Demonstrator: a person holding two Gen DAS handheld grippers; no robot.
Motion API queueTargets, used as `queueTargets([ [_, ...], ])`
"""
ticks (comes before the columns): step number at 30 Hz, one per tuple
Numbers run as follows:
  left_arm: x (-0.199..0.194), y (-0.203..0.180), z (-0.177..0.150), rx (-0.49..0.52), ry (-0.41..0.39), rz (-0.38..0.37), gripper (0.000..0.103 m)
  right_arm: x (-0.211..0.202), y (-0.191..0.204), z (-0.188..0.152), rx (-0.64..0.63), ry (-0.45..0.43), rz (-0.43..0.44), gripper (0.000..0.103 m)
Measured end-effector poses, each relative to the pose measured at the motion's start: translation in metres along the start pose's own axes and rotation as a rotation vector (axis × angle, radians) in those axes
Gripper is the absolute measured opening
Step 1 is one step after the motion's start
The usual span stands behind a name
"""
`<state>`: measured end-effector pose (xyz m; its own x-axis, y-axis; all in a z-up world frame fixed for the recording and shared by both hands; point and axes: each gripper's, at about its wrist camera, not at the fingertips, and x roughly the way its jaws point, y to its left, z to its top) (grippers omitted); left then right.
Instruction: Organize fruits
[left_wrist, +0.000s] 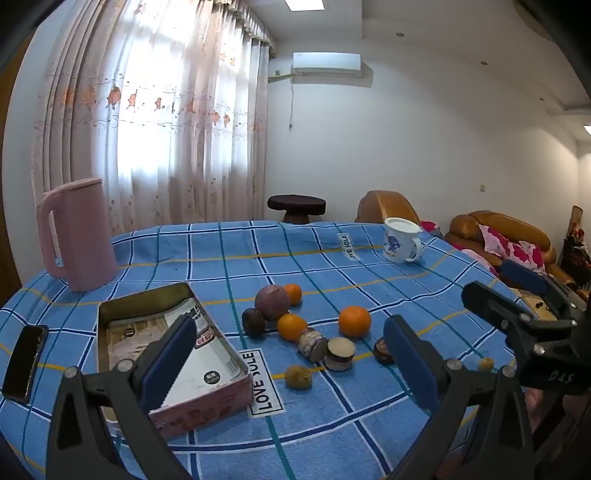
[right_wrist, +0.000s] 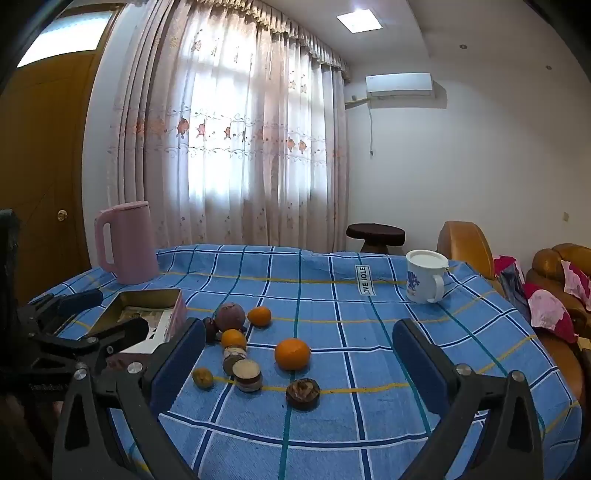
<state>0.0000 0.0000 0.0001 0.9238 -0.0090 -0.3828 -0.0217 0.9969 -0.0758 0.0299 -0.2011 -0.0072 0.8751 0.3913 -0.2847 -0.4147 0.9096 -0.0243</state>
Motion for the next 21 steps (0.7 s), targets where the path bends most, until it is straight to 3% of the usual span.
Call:
queueTargets([
  [21, -0.0031, 0.0028, -0.0007, -0.009, -0.006, 0.01, 0.103, 0.003, -0.0007, -0.0049, 0.016, 0.024, 0.01, 0.102],
])
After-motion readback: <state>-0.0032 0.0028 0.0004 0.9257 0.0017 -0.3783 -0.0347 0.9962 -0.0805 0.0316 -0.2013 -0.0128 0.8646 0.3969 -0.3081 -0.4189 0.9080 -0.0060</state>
